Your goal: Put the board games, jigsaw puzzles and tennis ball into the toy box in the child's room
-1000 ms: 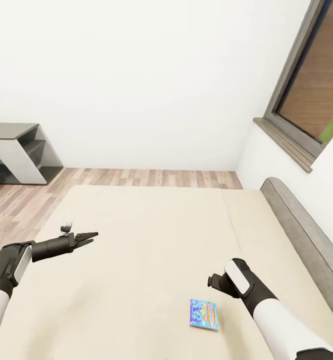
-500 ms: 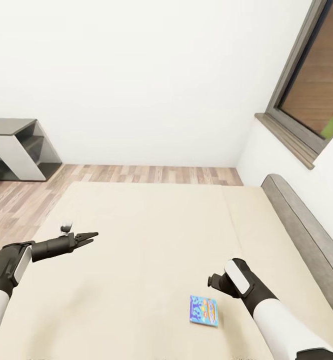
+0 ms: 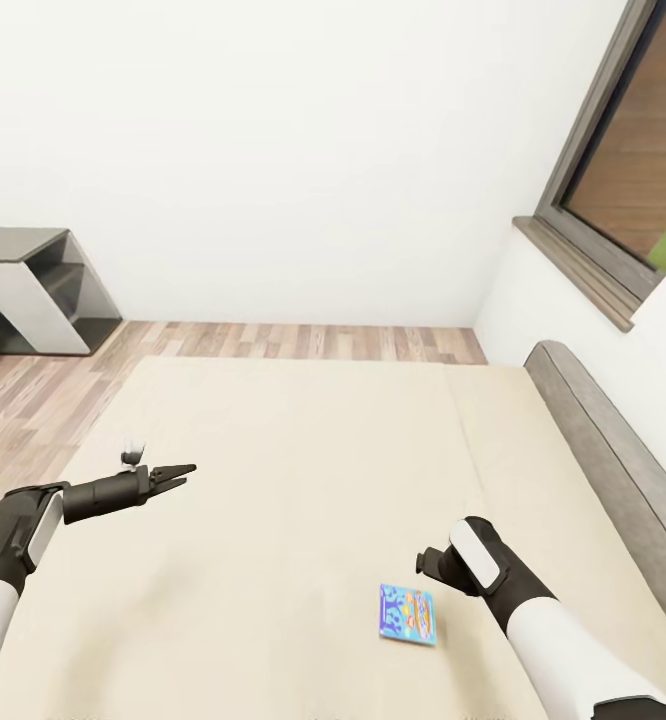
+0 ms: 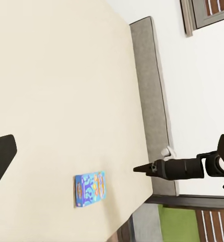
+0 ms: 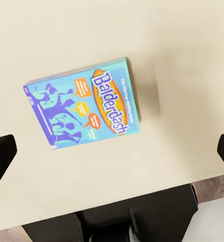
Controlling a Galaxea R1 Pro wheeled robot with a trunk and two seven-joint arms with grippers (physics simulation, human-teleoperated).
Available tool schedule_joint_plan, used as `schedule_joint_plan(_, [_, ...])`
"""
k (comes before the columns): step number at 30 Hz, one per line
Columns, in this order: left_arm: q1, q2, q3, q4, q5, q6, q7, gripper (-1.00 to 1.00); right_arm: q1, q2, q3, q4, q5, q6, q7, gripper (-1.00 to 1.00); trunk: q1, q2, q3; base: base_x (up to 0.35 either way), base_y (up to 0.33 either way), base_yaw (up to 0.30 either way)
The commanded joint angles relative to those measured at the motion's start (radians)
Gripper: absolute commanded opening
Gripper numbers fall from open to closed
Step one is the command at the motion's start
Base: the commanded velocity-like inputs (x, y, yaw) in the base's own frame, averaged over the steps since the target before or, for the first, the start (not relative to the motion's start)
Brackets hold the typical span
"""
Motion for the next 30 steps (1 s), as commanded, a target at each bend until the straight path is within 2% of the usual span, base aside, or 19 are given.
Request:
schedule_joint_plan(1, [-0.001,0.0,0.0,0.0,0.002,0.009,-0.002,1.0,-0.001,-0.002,0.007,-0.001,-0.011,0.001,-0.009,1.0,0.0,-0.002,-0.003,0.0,0.0,0.0])
schedule_joint_plan(30, [-0.007,0.0,0.001,0.0,-0.001,0.018,0.008,1.0,-0.007,-0.003,0.008,-0.002,-0.011,-0.106,-0.002,1.0,0.0,-0.002,-0.051,0.0,0.0,0.0])
